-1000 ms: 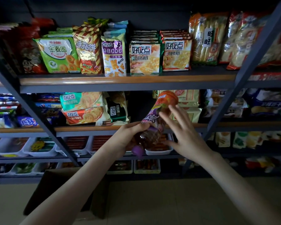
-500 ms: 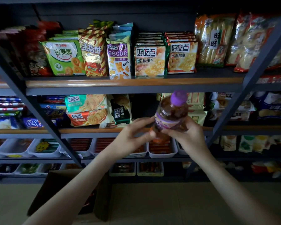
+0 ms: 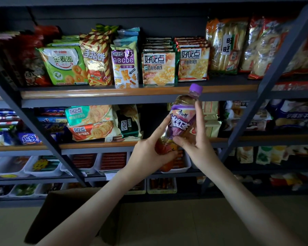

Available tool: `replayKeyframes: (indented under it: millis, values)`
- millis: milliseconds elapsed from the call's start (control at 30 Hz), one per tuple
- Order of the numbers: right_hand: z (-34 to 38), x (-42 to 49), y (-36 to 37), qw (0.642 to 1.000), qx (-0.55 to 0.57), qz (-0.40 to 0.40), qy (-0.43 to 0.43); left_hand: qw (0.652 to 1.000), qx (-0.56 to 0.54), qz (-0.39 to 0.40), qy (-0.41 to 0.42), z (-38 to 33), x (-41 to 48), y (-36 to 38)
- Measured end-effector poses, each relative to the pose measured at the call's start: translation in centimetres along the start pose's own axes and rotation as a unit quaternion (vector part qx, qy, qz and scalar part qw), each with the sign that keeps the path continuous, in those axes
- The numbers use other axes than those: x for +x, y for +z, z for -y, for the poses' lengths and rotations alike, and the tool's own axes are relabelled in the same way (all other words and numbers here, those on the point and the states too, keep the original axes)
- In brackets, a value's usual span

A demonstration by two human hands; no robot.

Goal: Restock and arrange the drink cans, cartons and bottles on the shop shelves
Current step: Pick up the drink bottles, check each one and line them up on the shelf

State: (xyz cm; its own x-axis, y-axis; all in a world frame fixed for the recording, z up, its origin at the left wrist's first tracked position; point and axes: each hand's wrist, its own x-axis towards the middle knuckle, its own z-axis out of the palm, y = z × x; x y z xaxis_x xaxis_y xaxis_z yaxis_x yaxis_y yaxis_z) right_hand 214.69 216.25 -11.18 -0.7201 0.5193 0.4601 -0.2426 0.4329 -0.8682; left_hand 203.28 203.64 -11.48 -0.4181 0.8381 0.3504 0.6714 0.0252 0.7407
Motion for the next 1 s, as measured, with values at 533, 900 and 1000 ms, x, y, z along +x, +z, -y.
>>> replayKeyframes:
  millis: [533, 900, 1000]
  values:
    - [3.3, 5.4, -1.2, 0.992, 0.09, -0.08, 0.033, 0.993, 0.082, -0.079, 0.001, -4.4, 4.1, -2.5]
    - [14.3, 18.7, -8.2, 0.905, -0.067, -0.132, -0.399, 0.926, 0.235, -0.167, 0.243, -12.5, 15.8, -13.6]
    - [16.9, 22.9, -8.5, 0.865, -0.077, -0.156, -0.47, 0.908, 0.29, -0.223, 0.204, -13.5, 18.3, -16.6]
